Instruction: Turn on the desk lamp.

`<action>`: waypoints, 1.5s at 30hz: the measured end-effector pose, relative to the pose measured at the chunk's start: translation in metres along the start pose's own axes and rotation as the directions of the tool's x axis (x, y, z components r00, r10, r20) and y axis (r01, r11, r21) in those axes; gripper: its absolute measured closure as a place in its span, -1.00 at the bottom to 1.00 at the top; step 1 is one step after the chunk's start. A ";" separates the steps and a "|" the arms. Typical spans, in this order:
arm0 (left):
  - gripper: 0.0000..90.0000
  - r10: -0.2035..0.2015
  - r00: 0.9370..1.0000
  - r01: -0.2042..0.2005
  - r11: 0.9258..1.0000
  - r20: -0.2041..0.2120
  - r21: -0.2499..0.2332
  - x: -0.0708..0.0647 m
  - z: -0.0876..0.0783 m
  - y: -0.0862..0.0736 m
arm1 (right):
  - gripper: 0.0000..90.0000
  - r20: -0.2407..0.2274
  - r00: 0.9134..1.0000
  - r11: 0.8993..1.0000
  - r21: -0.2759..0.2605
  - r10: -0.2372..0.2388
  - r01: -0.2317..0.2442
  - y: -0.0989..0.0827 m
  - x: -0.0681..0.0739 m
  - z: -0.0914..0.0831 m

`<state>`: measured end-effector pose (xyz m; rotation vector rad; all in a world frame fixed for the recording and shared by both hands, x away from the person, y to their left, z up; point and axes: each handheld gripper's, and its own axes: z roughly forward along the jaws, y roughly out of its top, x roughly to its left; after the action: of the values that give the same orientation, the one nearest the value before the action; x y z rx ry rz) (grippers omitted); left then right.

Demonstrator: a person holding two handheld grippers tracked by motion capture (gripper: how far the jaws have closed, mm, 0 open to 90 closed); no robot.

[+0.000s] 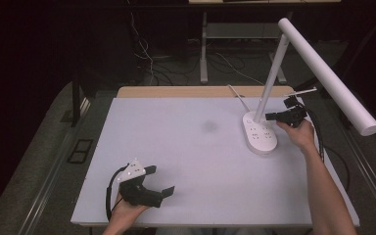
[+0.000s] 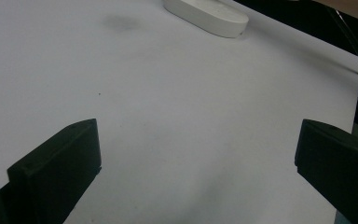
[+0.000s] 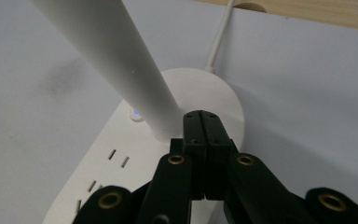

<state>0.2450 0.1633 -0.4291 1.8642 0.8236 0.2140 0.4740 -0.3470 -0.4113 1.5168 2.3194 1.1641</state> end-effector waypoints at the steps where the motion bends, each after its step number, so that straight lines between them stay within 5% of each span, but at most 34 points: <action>1: -1.00 0.001 1.000 -0.001 1.000 0.000 0.001 0.000 0.000 0.000 | 0.99 0.001 1.000 1.000 -0.002 0.000 0.000 0.000 0.000 0.001; 14: -1.00 -0.005 1.000 0.005 1.000 -0.012 -0.014 0.000 -0.002 0.000 | 1.00 0.014 0.999 0.999 -0.015 0.037 -0.037 -0.003 -0.001 0.016; 22: -1.00 0.005 1.000 -0.005 1.000 -0.008 -0.010 -0.002 -0.003 0.000 | 1.00 0.040 0.999 1.000 -0.021 0.006 -0.005 -0.004 0.003 0.017; 39: -1.00 0.005 1.000 -0.005 1.000 -0.005 -0.004 -0.001 -0.002 0.000 | 1.00 0.058 0.998 0.999 -0.029 0.021 -0.019 -0.006 0.005 0.017; 45: -1.00 -0.005 1.000 0.005 1.000 -0.010 -0.008 0.001 -0.003 0.000 | 1.00 0.068 0.998 1.000 -0.022 -0.019 0.020 -0.006 0.009 0.015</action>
<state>0.2447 0.1659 -0.4280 1.8553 0.8327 0.2235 0.4730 -0.3330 -0.4230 1.4984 2.2646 1.1128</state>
